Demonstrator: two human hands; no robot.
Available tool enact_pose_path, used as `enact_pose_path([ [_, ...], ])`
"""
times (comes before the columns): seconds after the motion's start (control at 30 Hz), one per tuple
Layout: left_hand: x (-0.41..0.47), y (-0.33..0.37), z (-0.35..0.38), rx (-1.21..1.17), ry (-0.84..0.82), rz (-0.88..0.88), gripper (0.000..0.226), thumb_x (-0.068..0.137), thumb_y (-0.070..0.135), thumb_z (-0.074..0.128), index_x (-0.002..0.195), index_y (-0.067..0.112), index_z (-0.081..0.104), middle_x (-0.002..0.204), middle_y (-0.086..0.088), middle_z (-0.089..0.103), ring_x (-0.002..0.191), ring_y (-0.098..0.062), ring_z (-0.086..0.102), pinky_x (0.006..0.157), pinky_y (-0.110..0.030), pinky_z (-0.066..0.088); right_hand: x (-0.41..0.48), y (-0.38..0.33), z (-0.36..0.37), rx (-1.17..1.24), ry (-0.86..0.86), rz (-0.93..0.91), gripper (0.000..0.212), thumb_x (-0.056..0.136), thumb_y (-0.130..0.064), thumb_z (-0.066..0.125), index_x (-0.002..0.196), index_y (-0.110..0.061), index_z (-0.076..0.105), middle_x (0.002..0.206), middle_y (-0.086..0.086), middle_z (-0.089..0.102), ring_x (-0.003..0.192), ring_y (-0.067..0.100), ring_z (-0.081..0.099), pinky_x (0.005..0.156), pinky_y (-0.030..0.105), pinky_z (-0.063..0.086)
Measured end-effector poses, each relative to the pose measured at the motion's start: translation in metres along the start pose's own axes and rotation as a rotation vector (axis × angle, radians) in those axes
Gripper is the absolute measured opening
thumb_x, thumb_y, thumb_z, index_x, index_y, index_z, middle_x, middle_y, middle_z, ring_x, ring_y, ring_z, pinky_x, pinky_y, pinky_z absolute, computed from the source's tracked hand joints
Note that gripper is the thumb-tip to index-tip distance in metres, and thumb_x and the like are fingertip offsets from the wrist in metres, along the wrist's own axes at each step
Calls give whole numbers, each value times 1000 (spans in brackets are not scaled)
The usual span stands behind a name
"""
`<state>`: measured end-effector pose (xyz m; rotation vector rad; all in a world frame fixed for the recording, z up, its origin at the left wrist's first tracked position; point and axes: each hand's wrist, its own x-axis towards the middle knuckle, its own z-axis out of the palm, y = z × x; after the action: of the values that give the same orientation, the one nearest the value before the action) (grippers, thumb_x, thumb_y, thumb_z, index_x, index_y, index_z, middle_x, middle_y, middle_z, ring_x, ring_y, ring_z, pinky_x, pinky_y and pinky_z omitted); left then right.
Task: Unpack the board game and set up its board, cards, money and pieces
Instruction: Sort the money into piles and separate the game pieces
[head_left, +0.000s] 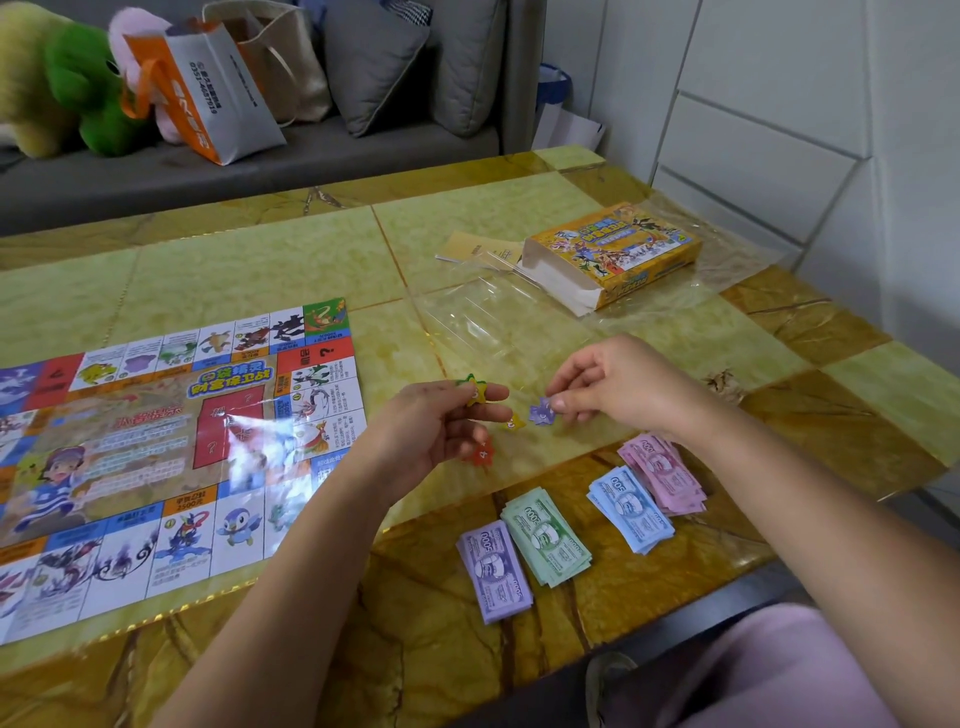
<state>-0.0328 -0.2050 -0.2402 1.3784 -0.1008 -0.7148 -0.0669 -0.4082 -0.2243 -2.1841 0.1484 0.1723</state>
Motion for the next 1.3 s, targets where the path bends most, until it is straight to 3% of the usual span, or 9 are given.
enact_pose_path([
  [0.23,3,-4,-3,-15,19,36,25,99,9,43,98,4,68,83,-3,68,58,-6,56,49,-15,46,9,7,14,-73,163,-3,16,70,-19,83,85,-17,76,76,2,73,66,11,67,63,18,51],
  [0.43,3,-5,-5,14,38,98,20,96,9,50,98,3,68,76,0,68,59,-3,54,52,-13,47,7,6,17,-272,255,-47,20,69,-29,84,75,-14,73,59,-8,59,51,3,50,44,9,36],
  [0.5,2,-5,-4,15,75,116,17,94,9,53,94,2,68,75,-2,69,57,-3,56,51,-13,47,4,1,18,-203,287,-87,24,76,-36,77,70,-13,71,57,-3,60,47,6,48,44,10,35],
  [0.63,1,-5,-1,52,139,131,14,89,10,61,90,-1,68,73,-4,72,57,-5,62,51,-14,48,-10,-19,24,242,109,-144,20,81,-33,72,75,-14,72,66,7,69,52,11,58,48,18,45],
  [0.87,1,-5,0,61,114,73,12,88,10,61,86,1,70,75,-6,73,58,-6,64,52,-14,50,-4,-18,31,219,88,-92,5,82,-15,73,78,-12,71,53,-4,64,48,4,57,49,17,46],
  [0.97,2,-3,-3,-24,165,97,16,94,10,53,93,3,68,77,-5,73,61,-4,66,53,-13,51,0,-16,29,187,89,-29,9,87,-16,68,83,-8,69,54,-3,58,42,-1,50,45,11,40],
  [1.07,5,5,-13,-195,246,109,24,99,14,46,95,0,65,76,-5,74,60,-5,67,52,-12,51,5,-12,29,63,56,23,13,88,-23,66,80,-12,68,60,-4,58,49,-2,50,53,15,38],
  [1.2,6,13,-24,-511,233,34,30,101,13,38,99,-8,59,80,-16,73,64,-15,71,53,-17,54,8,-9,33,-58,54,44,20,87,-25,67,81,-6,70,81,10,71,76,20,64,71,29,47],
  [1.3,4,14,-23,-603,172,3,32,99,8,32,101,-13,56,86,-22,71,71,-23,72,61,-21,58,6,-11,34,-128,54,57,23,86,-26,68,86,-4,71,81,10,69,72,17,60,63,25,41],
])
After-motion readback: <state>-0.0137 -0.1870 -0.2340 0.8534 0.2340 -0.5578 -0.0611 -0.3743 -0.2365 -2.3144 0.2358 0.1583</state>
